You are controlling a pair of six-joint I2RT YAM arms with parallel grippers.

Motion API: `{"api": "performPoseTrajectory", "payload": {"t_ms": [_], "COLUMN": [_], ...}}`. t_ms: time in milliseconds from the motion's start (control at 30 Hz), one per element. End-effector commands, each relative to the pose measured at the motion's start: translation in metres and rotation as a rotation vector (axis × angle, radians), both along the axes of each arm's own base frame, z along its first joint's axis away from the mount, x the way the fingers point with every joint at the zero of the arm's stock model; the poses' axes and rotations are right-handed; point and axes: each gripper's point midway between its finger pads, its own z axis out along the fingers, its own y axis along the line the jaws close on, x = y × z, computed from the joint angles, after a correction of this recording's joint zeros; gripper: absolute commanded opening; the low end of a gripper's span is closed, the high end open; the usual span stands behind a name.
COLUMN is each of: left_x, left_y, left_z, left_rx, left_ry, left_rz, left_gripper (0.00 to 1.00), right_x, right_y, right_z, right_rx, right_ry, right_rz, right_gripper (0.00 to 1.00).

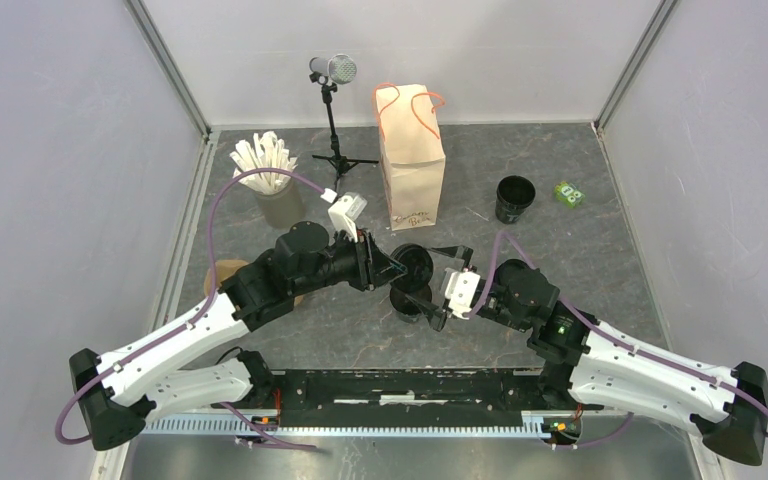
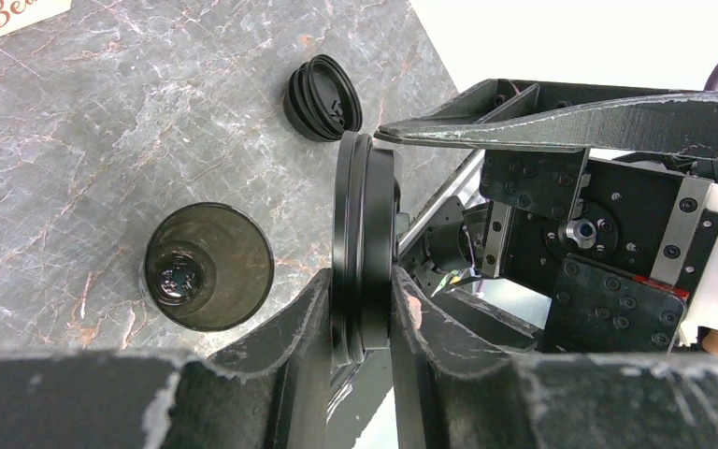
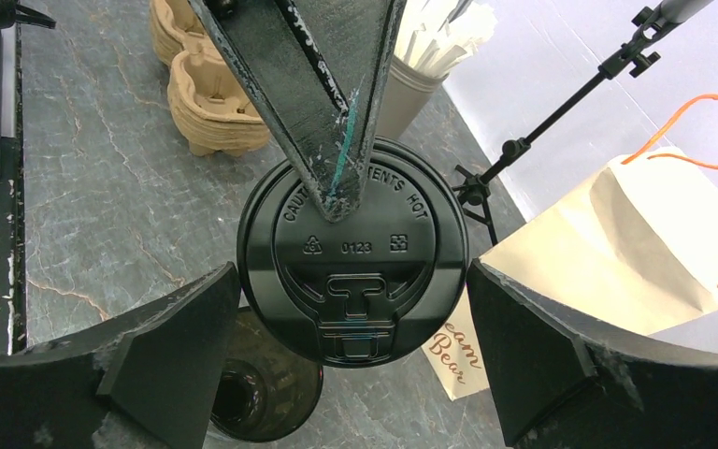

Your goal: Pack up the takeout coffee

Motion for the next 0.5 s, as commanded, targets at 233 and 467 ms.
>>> {"api": "performPoseTrajectory", "payload": {"t_ms": [233, 467], "left_x": [-0.0091, -0.0074], "left_y": [-0.0048, -0.0046], "left_z": [0.0046, 0.0015], "left_rx": [-0.014, 0.005], "left_ry": [-0.006, -0.023], "left_rz": [-0.067, -0.071], "left_gripper": [0.34, 0.35], "right_x": [0.0018, -0.0006], "right_y": [0.0008, 0.0035], "right_z": [0.0154, 0.011], "right_rx": [0.047, 0.037], "right_ry": [-0.013, 0.004], "right_rz": [-0.011, 0.006], "right_gripper": [0.98, 0.94]}}
